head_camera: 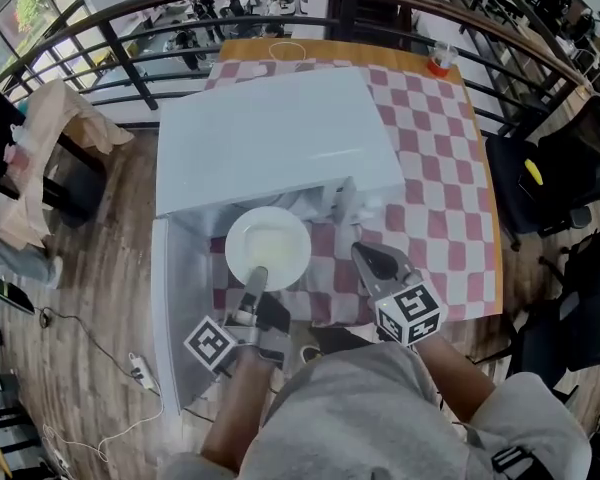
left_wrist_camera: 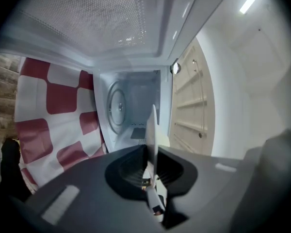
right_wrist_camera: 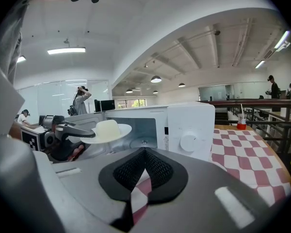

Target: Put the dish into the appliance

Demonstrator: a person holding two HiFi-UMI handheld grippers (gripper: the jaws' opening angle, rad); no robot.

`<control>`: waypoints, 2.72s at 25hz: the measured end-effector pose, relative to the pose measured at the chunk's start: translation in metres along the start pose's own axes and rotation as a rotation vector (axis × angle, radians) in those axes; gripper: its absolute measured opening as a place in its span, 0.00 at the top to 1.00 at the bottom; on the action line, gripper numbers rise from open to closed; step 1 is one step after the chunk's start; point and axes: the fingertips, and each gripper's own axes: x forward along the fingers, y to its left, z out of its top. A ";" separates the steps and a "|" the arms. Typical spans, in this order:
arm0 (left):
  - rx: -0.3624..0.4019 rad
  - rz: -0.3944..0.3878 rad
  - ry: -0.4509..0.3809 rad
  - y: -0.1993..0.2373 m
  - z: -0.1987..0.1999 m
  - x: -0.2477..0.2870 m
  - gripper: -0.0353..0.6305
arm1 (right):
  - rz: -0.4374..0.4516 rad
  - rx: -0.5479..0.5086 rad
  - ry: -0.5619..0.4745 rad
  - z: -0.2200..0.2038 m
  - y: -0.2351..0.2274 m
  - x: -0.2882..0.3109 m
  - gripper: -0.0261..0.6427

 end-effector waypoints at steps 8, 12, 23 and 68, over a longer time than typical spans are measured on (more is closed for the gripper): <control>-0.002 0.031 -0.002 0.022 0.014 0.027 0.90 | 0.036 0.020 0.030 0.000 -0.006 0.028 0.96; -0.010 0.043 -0.019 0.040 0.025 0.039 0.90 | 0.062 0.025 0.039 -0.001 -0.004 0.039 0.96; -0.033 0.087 -0.067 0.072 0.055 0.087 0.90 | 0.117 0.035 0.039 -0.004 -0.008 0.058 0.96; 0.860 0.529 0.120 0.107 0.053 0.109 0.23 | 0.207 0.068 0.031 -0.024 0.001 0.053 0.96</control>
